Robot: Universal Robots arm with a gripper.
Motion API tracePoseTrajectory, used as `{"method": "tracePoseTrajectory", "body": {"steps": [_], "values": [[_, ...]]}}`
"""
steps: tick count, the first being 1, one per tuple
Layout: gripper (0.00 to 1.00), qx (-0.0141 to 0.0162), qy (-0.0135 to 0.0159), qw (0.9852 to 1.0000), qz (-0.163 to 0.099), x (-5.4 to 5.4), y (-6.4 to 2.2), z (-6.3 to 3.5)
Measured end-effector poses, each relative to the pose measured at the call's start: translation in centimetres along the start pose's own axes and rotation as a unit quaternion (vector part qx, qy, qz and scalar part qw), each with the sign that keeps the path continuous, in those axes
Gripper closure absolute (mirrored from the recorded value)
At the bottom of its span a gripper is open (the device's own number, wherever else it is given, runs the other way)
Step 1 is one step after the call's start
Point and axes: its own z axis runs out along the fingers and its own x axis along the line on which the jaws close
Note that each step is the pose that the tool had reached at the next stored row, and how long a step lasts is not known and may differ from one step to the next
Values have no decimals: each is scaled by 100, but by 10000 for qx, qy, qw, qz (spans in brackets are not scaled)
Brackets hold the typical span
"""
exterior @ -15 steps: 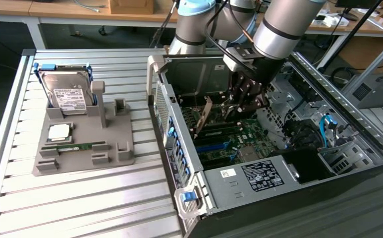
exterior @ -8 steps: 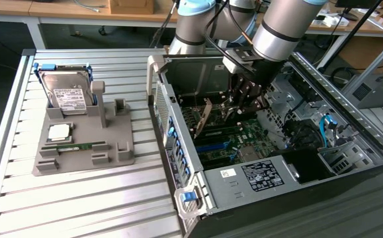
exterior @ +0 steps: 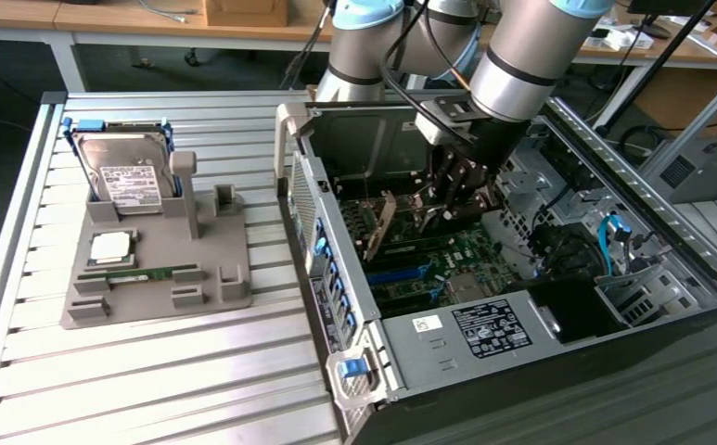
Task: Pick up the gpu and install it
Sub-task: 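Insert the gpu into the slot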
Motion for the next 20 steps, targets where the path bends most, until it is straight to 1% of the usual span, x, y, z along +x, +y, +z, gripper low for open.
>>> {"method": "tracePoseTrajectory", "body": {"steps": [2,4,8,13,20], "values": [[73,0,1,10000,0,0,0,2],[73,-2,17,10000,1,2,-1,23],[73,-3,25,10000,2,2,-2,29],[73,-3,31,10000,3,2,2,34],[73,-3,32,10000,2,3,20,48]]}}
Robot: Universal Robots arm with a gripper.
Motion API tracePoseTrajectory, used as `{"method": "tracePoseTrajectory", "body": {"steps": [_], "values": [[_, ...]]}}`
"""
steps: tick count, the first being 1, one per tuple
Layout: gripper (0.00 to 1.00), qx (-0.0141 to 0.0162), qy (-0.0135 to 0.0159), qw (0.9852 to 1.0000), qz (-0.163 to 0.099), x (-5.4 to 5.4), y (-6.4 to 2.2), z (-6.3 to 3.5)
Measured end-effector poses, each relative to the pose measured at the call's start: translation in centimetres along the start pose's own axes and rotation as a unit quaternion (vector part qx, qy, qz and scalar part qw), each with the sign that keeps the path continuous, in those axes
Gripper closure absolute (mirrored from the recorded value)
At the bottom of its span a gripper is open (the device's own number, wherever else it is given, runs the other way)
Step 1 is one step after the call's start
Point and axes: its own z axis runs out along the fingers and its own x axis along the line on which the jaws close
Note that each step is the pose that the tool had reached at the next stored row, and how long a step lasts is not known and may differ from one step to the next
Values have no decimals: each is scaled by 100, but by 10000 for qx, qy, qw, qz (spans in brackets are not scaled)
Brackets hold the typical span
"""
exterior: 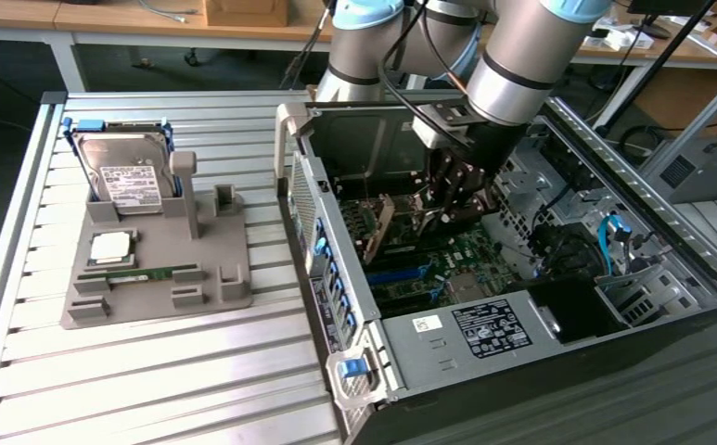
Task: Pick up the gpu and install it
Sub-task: 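Insert the gpu into the slot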
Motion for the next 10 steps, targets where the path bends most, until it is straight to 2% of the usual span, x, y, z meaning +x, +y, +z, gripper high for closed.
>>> {"method": "tracePoseTrajectory", "body": {"steps": [10], "values": [[73,0,1,10000,0,36,11,5]]}}
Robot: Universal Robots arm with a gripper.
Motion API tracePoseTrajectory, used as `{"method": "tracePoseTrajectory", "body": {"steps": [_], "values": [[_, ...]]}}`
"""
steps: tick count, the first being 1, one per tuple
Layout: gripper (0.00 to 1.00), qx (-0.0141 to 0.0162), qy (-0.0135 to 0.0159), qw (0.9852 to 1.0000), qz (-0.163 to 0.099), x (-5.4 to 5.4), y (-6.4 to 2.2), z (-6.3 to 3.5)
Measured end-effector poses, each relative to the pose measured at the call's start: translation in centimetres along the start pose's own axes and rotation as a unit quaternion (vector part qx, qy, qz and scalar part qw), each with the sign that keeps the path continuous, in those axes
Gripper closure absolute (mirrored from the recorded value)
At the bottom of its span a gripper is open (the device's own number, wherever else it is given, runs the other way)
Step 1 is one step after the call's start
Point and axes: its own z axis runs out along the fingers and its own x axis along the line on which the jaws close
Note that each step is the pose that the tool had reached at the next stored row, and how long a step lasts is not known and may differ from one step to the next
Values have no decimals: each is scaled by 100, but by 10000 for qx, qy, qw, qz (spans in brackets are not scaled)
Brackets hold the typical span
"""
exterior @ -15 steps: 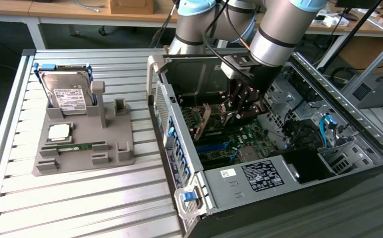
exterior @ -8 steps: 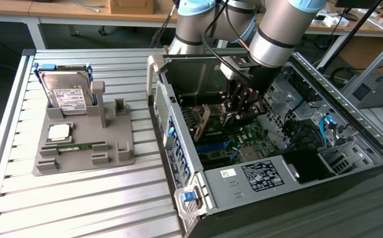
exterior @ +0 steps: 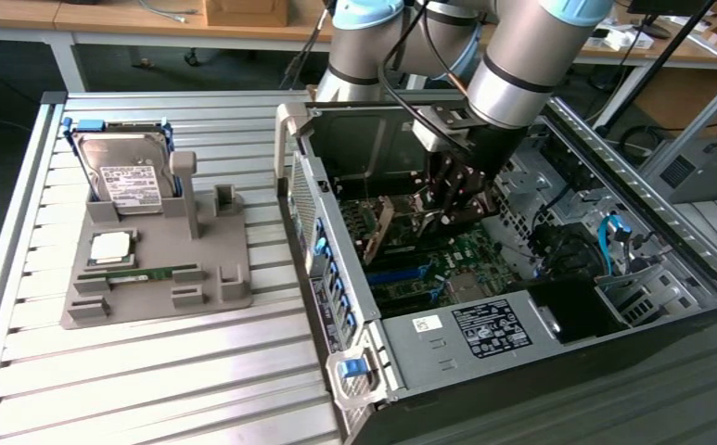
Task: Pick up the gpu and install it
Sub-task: 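Insert the gpu into the slot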
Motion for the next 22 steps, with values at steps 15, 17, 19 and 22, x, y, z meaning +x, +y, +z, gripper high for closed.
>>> {"method": "tracePoseTrajectory", "body": {"steps": [15,17,19,22], "values": [[73,317,36,9995,5,0,2,1],[73,317,34,9995,9,0,5,-42],[73,317,34,9995,9,0,6,-66],[73,318,32,9995,76,0,9,-66]]}}
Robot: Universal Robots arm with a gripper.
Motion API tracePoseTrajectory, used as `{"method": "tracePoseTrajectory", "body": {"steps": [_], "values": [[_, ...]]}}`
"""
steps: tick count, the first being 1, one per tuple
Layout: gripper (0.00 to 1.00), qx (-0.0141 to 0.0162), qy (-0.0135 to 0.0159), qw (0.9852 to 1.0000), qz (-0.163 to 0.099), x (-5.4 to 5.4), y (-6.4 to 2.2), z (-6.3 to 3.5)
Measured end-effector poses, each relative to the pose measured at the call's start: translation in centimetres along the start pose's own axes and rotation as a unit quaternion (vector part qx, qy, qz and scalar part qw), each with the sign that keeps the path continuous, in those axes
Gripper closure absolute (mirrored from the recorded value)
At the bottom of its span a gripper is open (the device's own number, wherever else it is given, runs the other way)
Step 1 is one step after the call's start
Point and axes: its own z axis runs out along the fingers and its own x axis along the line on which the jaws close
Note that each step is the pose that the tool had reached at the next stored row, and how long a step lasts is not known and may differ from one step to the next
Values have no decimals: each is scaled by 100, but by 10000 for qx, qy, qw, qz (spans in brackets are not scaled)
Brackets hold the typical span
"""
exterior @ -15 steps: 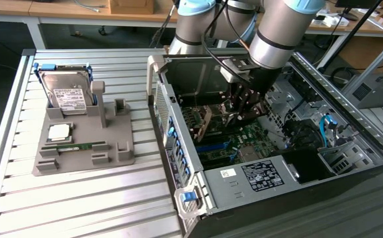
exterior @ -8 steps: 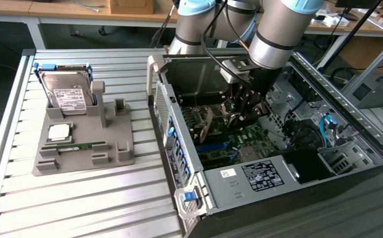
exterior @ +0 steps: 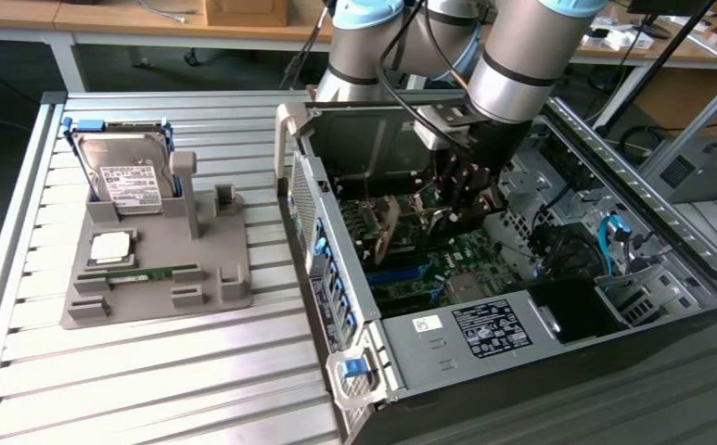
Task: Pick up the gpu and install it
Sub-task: 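Insert the gpu into the slot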
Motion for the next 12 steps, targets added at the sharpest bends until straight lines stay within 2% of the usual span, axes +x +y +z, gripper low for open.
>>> {"method": "tracePoseTrajectory", "body": {"steps": [6,12], "values": [[73,-2,7,9996,271,12,1,0],[73,-3,16,9996,286,88,17,5]]}}
